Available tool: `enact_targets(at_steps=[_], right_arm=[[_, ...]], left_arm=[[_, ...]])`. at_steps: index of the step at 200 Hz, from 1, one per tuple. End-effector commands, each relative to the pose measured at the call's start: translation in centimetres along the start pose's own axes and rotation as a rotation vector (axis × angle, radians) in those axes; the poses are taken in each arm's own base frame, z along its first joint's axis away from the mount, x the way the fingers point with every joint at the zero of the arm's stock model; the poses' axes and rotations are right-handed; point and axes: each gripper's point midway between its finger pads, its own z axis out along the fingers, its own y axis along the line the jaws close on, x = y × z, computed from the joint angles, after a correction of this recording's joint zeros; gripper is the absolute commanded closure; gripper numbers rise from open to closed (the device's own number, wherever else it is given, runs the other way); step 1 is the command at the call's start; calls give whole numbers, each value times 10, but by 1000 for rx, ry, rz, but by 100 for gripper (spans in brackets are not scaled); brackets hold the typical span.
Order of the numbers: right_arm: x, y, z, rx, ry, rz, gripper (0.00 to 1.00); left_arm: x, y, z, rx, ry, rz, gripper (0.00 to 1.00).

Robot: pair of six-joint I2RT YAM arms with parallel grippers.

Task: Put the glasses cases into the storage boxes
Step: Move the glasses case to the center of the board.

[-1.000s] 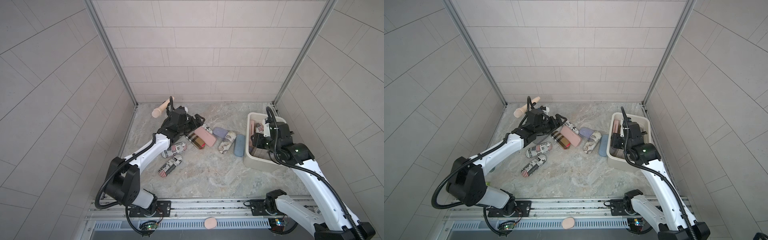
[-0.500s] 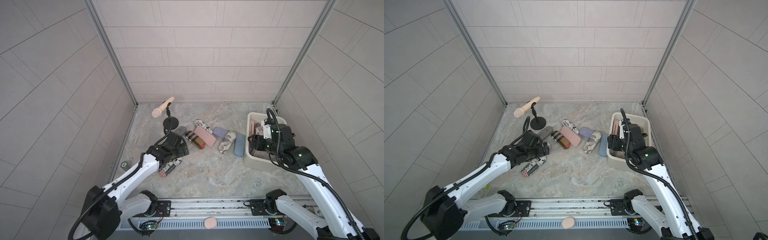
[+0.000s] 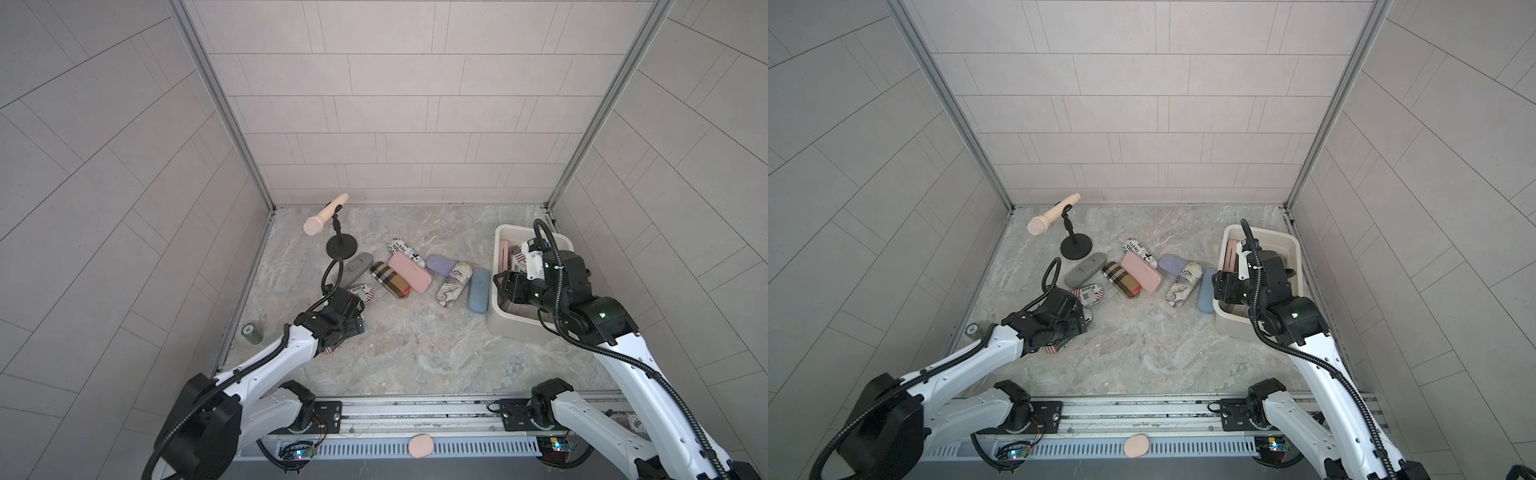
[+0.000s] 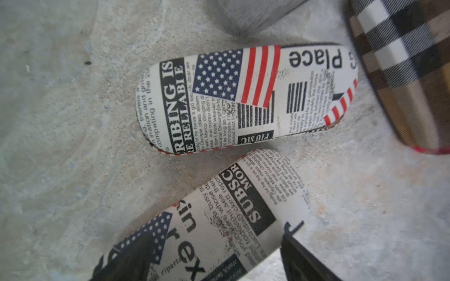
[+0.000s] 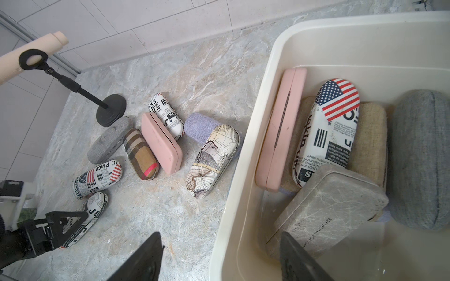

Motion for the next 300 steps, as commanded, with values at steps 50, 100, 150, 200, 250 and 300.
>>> enact_targets(at_steps=[50, 100, 150, 200, 250, 300], right_arm=[[-6, -4, -7, 10, -83, 0, 24], [-5, -3, -6, 2, -74, 0, 24], [-2, -2, -14, 2, -62, -23, 24], [-4, -2, -20, -5, -78, -23, 22], [4, 2, -14, -26, -48, -16, 23], [7, 3, -13, -29, -45, -8, 24]], left_arm=[[31, -58, 2, 96, 69, 143, 22], [30, -108, -10, 171, 18, 95, 18], [19, -123, -27, 187, 27, 199, 2], [23, -101, -27, 165, 74, 267, 0], [41, -104, -25, 301, 78, 232, 0], [72, -105, -30, 283, 142, 254, 0]])
